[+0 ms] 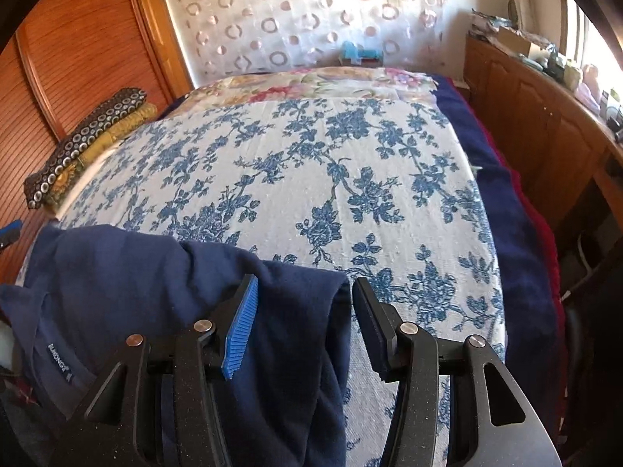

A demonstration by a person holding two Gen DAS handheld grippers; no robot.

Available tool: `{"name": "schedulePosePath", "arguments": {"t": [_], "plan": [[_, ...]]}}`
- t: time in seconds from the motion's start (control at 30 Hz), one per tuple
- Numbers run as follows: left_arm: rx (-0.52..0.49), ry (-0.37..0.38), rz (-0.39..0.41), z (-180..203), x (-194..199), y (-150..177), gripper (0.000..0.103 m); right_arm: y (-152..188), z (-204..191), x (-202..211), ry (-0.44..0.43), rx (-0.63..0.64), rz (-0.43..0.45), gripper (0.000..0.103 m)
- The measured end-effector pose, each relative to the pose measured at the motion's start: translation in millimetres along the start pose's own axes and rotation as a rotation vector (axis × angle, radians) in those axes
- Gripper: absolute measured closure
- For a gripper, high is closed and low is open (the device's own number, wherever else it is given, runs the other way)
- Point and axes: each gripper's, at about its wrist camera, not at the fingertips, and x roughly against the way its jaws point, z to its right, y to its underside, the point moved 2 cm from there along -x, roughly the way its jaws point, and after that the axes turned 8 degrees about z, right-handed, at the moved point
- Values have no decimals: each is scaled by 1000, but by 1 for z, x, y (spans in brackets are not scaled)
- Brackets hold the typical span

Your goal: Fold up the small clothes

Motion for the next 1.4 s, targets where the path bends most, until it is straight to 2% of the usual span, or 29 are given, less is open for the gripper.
{"name": "schedulePosePath", "arguments": {"t": [0.03,0.07,0.17,0.27,0.33,0.43,0.53,0.6,0.63,0.67,0.73,0.8,0.87,0.9,0.93,1.0,1.03,1.07,1.1,1.13,1.27,1.33,1.4], "plan": [[-1,-3,-3,-1,-3,-1,58,1,-3,1,-21,9,1,85],[-3,-7,-5,-2,-6,-2,59,2,-7,4,-43,25,10,98],[-8,-14,-12,-3,-12,-3,58,-1,-12,23,-43,34,92,99],[-6,-17,-23,-5,-18,-2,59,-3,-2,47,20,-17,187,100],[1,-16,-36,-8,-23,-1,58,-2,3,48,20,-40,185,100],[19,-5,-56,-13,-30,3,58,3,3,33,50,-12,127,100],[29,5,-90,-17,-40,10,59,2,3,23,49,-17,108,99],[37,17,-109,-18,-44,14,59,2,4,21,67,-13,102,90],[41,22,-117,-18,-46,16,59,2,4,19,69,-7,95,81],[44,29,-126,-18,-48,18,59,2,4,17,69,-2,84,62],[45,40,-137,-17,-50,20,59,2,6,13,82,11,74,40],[48,54,-149,-16,-53,20,59,3,10,7,89,17,49,40],[42,73,-155,-14,-54,20,63,5,13,0,70,6,25,39],[33,89,-154,-12,-53,21,69,6,14,-2,58,2,16,39],[24,110,-156,-9,-53,21,81,6,13,-1,54,9,19,39],[1,145,-156,-2,-51,21,89,7,9,-1,31,20,10,39],[-16,145,-149,1,-49,20,92,9,3,0,5,36,9,54],[-33,150,-135,6,-44,18,92,10,-1,1,-16,49,6,77],[-30,162,-118,9,-39,16,92,12,-6,2,-34,60,2,87],[-24,179,-97,12,-31,13,93,16,-13,5,-44,80,3,92],[5,253,40,23,23,-6,93,20,-27,32,-78,87,69,95],[3,289,123,32,59,-20,93,16,-31,59,-95,72,133,95],[-20,283,184,34,86,-33,93,8,-34,98,-87,61,225,95]]}}
